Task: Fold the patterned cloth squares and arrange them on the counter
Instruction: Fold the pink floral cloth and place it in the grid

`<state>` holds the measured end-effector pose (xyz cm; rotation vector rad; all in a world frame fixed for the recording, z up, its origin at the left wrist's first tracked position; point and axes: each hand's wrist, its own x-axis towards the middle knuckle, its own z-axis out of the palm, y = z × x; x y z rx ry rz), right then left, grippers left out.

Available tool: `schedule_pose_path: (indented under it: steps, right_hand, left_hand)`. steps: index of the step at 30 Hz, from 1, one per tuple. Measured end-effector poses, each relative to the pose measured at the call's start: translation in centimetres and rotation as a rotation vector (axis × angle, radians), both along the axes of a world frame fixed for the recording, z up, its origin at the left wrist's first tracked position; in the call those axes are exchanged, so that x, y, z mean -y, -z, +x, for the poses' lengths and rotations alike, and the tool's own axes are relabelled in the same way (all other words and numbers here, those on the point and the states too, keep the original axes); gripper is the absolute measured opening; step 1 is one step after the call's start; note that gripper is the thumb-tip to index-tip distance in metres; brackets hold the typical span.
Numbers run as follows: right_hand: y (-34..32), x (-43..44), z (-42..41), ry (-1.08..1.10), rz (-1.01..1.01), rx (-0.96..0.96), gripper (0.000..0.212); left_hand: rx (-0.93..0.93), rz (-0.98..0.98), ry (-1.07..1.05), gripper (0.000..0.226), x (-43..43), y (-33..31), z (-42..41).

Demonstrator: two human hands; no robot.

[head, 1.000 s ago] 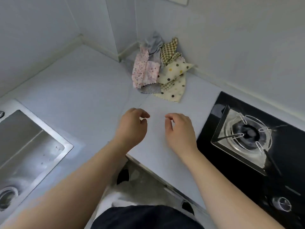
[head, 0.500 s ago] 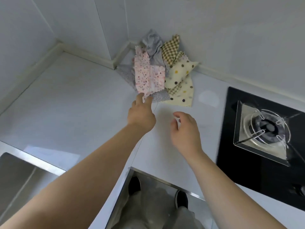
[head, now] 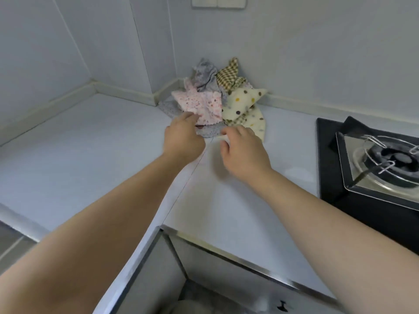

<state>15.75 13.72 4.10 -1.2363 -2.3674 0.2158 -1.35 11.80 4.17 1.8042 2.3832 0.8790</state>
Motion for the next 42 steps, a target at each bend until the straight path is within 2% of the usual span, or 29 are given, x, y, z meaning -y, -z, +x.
schedule_pose_path:
  steps: [3, 6, 8, 11, 13, 15, 18, 20, 21, 22, 23, 26, 29, 31, 33, 35, 37, 39, 42]
  right_hand:
    - [-0.6, 1.9, 1.3, -0.022, 0.061, 0.030, 0.038]
    - [-1.0, 6.7, 3.2, -0.029, 0.075, -0.023, 0.044]
    - [-1.6, 11.0, 4.2, -0.036, 0.006, -0.110, 0.055]
    - [-3.0, 16.9, 5.1, -0.038, -0.144, -0.265, 0.076]
    - [-4.4, 19.9, 5.6, 0.012, -0.168, -0.420, 0.078]
    - [-5.5, 22.1, 6.7, 0.049, -0.125, -0.505, 0.073]
    - [-6.7, 24.5, 8.8, 0.066, -0.102, -0.459, 0.055]
    - [-7.8, 25.8, 10.3, 0.038, -0.151, -0.376, 0.013]
    - [-8.4, 26.6, 10.9, 0.025, -0.161, -0.349, 0.012]
    - [-9.0, 27.3, 11.5, 0.021, -0.155, -0.339, 0.025]
    - [-9.6, 27.8, 12.0, 0.033, -0.152, -0.343, 0.027]
    - [-11.5, 29.0, 13.5, 0.079, -0.102, -0.333, 0.020]
    - [-13.1, 29.6, 14.6, 0.063, -0.132, -0.176, 0.020]
    - [-14.1, 29.8, 15.2, 0.071, -0.079, -0.190, 0.019]
    - [-15.1, 30.0, 15.8, 0.046, -0.022, -0.218, 0.016]
    - [-16.0, 30.4, 16.4, -0.028, -0.050, -0.122, 0.015]
    - [-16.6, 30.8, 17.1, -0.065, -0.023, 0.058, 0.016]
    - [-17.2, 31.1, 17.7, -0.040, 0.051, 0.161, 0.015]
    - [-18.0, 32.0, 18.9, -0.035, 0.124, 0.181, 0.016]
  left_hand:
    - [0.107, 0.257, 0.034, 0.055, 3.1, -2.1, 1.8]
    - [0.220, 0.446, 0.032, 0.052, 8.2, -4.9, 4.1]
    - [0.279, 0.484, 0.053, 0.052, 11.9, -6.9, 5.9]
    - [0.508, 0.459, 0.140, 0.057, 17.3, -9.3, 8.4]
    - [0.626, 0.468, 0.163, 0.055, 20.2, -10.6, 9.8]
    - [0.669, 0.518, 0.159, 0.048, 22.8, -11.3, 10.8]
    - [0.528, 0.562, 0.094, 0.036, 26.0, -11.5, 11.6]
    - [0.410, 0.576, 0.058, 0.029, 27.8, -11.5, 11.7]
    - [0.344, 0.578, 0.043, 0.022, 28.7, -11.5, 11.8]
    - [0.280, 0.580, 0.030, 0.015, 29.6, -11.5, 11.9]
    - [0.228, 0.576, 0.020, 0.010, 30.5, -11.4, 11.9]
    - [0.130, 0.508, -0.009, 0.021, 32.4, -11.2, 11.7]
    - [0.028, 0.385, 0.050, 0.020, 34.1, -11.6, 11.6]
    - [0.112, 0.326, 0.192, 0.026, 35.1, -12.2, 11.8]
    - [0.354, 0.289, 0.322, 0.033, 36.1, -12.8, 12.3]
    - [0.433, 0.294, 0.337, 0.034, 36.8, -13.6, 12.7]
    - [0.326, 0.296, 0.308, 0.026, 37.1, -14.4, 12.5]
    - [0.139, 0.232, 0.286, 0.010, 37.5, -14.9, 12.1]
    - [-0.045, 0.167, 0.299, 0.019, 38.7, -15.5, 11.9]
